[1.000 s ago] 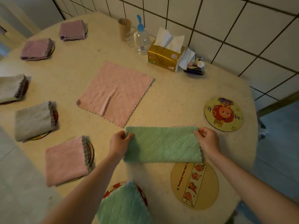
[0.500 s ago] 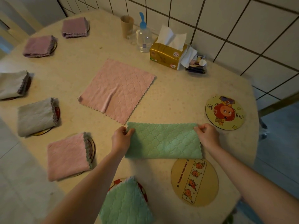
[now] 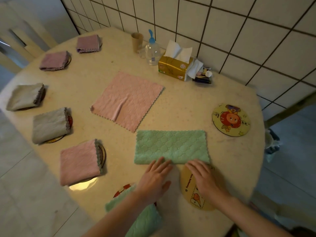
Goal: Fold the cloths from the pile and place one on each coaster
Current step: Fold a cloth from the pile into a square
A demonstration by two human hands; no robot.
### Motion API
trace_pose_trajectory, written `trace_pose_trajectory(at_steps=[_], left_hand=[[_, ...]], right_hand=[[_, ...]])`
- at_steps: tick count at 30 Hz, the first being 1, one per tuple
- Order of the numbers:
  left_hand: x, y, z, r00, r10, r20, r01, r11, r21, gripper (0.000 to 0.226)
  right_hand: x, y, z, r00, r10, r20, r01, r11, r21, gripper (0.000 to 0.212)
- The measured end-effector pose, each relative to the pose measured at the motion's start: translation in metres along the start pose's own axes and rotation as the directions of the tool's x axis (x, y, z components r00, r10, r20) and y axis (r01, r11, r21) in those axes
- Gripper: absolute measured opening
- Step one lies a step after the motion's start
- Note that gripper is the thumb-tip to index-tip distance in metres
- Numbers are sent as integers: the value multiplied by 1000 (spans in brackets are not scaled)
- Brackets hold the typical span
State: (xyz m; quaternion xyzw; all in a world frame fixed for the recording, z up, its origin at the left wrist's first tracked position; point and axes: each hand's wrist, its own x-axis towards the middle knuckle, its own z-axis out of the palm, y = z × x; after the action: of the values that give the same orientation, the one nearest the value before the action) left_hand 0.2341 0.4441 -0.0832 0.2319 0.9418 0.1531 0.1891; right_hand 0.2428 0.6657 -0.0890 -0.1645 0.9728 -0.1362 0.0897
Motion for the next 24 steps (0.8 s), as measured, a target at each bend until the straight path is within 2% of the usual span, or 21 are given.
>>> trace_pose_trajectory(at_steps=[4, 9, 12, 17, 24], left_hand=[[-11, -9, -3, 982, -187, 27, 187, 982, -8, 64], [-30, -33, -7, 942, -333, 27, 334, 943, -4, 61], [-35, -37, -8, 934, -351, 58, 352, 936, 9, 61], [-31, -35, -6, 927, -366, 83, 367, 930, -5, 62], [-30, -37, -6, 926, -365, 97, 366, 931, 18, 63]], right_hand=[[-10, 13, -6, 985, 66, 158, -70, 997, 16, 85], [-7, 16, -23, 989, 70, 134, -71, 997, 4, 73], [5, 16, -31, 982, 111, 150, -104, 993, -55, 79], [19, 20, -33, 984, 67, 168, -24, 968, -248, 78], [29, 24, -29, 989, 34, 143, 11, 951, -308, 72]])
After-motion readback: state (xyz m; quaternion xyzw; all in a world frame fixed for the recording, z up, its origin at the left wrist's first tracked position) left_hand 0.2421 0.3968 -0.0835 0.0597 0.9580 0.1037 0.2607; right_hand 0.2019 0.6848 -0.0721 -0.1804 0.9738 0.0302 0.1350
